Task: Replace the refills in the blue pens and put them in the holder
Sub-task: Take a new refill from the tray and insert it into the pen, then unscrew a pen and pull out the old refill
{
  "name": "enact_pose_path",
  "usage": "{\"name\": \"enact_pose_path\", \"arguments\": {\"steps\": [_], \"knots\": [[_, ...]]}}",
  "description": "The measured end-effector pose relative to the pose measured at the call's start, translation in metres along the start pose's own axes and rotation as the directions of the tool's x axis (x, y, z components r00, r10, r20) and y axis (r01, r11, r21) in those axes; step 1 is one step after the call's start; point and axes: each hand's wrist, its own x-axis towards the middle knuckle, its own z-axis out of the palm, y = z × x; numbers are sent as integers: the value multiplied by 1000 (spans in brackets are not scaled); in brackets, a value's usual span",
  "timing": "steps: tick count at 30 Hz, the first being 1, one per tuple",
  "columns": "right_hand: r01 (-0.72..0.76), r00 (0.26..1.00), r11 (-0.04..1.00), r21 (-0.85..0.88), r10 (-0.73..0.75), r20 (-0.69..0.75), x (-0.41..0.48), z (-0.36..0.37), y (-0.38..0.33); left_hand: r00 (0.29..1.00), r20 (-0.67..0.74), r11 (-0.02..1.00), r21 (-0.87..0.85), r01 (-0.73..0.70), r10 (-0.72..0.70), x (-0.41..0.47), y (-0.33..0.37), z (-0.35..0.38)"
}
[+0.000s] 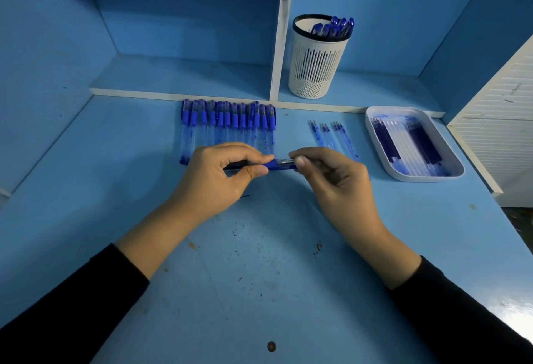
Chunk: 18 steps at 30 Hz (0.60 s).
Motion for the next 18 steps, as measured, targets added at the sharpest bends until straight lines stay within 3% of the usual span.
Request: {"name": "enact_pose_path", "arguments": {"steps": [5,9,15,18], "knots": [[120,989,991,54,-115,-93,-2,2,-8,999,-51,997,-78,-5,1,6,6,4],[133,980,988,78,-119,-158,-1,0,-12,997,-60,995,-85,-45,40,7,11,5],[201,908,977,76,-157,-390,9,-25,-30,993,-71,991,102,-91,99,20,2,8],[257,827,966,-17,-229,-513,25,-45,-41,1000,-9,971,240,17,-15,33,-10,4]]}}
